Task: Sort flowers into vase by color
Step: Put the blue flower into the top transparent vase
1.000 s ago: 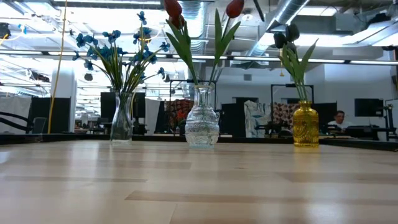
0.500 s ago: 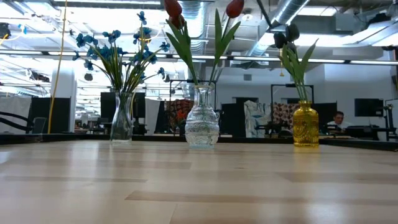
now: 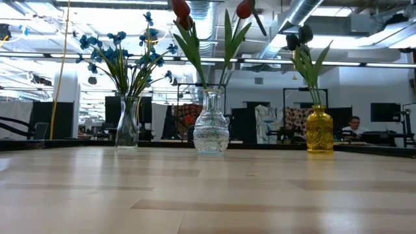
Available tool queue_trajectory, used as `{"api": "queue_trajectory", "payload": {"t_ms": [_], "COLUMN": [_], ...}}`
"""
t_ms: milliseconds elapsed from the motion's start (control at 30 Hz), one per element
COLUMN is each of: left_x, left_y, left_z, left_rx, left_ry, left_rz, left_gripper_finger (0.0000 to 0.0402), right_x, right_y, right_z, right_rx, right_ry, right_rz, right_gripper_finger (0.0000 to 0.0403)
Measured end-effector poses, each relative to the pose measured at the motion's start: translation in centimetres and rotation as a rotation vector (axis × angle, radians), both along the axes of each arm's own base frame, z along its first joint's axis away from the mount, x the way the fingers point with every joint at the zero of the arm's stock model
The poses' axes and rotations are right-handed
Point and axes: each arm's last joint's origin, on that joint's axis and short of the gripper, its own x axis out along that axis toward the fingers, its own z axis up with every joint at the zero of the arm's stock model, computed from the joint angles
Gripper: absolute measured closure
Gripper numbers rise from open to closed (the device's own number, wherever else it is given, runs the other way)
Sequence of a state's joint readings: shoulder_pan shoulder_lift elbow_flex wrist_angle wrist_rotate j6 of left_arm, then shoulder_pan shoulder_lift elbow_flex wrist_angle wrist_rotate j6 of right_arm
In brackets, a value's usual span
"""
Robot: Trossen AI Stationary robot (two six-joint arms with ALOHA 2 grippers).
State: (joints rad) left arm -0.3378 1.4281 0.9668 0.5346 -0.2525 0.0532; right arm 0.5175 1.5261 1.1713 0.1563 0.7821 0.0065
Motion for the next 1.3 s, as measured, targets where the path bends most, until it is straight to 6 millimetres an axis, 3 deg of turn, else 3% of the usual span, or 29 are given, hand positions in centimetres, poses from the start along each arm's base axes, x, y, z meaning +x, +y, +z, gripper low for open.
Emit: {"api": "queue_trajectory", "payload": {"t_ms": [300,833,1100,1300], "left_x": [0.0,0.0,0.0,0.0], "left_y": [0.2,0.3,0.3,0.4], "left_z": [0.0,0.0,0.0,0.0], "left_rx": [0.015,0.015,0.008,0.010], "left_ry": [0.001,0.002,0.003,0.008], "left_rz": [0.044,0.063,0.101,0.104], "left_gripper_finger": [0.0248,0.0391,0.0381,0.0382], "right_x": [0.4,0.9,1.0,1.0], "right_y": [-0.6,-1.6,-1.7,-1.8], "right_z": [0.1,0.1,0.1,0.1], "right_rx": [-0.001,0.073,0.041,0.040], "right_ry": [-0.005,-0.020,-0.011,-0.013], "right_rz": [0.015,0.019,0.017,0.011], "right_gripper_finger": [0.0353,0.0348,0.0327,0.0270]}}
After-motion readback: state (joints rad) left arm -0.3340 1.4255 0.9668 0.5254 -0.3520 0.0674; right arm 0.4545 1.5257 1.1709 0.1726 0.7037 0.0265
